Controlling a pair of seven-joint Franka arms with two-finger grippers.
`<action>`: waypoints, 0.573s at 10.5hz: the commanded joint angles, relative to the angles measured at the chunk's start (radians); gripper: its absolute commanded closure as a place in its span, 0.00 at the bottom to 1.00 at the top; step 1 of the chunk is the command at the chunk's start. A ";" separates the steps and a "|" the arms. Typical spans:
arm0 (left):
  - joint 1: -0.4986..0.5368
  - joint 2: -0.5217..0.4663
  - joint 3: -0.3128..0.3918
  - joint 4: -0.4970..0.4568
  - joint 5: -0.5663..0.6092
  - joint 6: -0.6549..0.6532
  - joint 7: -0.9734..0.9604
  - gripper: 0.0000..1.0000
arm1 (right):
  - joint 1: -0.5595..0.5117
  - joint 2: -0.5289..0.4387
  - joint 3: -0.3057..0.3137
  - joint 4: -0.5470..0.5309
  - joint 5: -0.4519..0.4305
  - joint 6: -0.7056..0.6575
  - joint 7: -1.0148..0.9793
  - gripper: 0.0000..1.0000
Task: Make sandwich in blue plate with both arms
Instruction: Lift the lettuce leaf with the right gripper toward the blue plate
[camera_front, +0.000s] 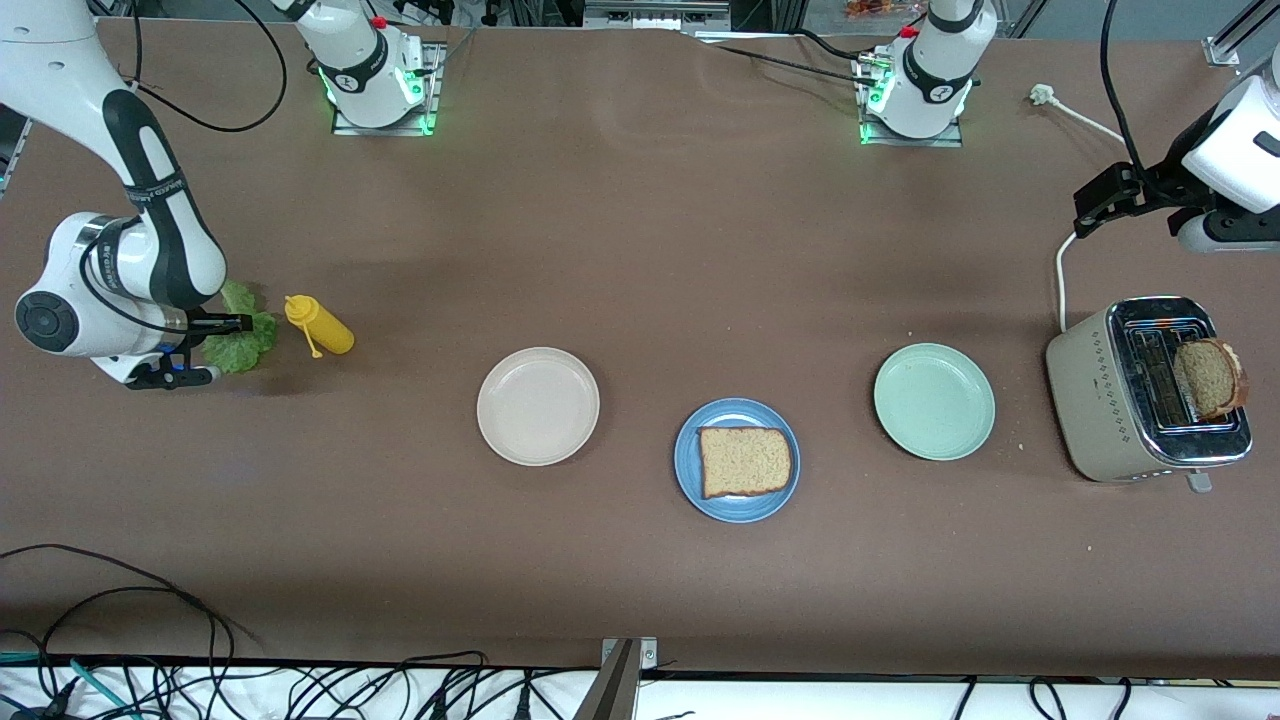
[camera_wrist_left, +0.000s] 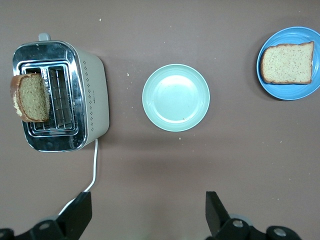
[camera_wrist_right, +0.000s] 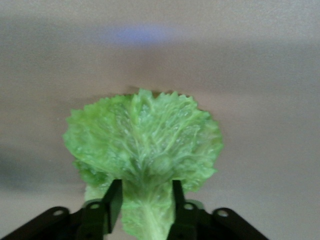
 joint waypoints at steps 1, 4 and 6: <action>-0.004 0.016 -0.004 0.036 0.030 -0.018 -0.009 0.00 | -0.012 -0.029 0.011 -0.022 0.017 0.004 -0.040 1.00; -0.009 0.018 -0.004 0.036 0.030 -0.018 -0.009 0.00 | -0.012 -0.032 0.016 -0.001 0.017 -0.006 -0.041 1.00; -0.010 0.018 -0.004 0.036 0.030 -0.018 -0.009 0.00 | -0.006 -0.032 0.030 0.109 0.016 -0.148 -0.054 1.00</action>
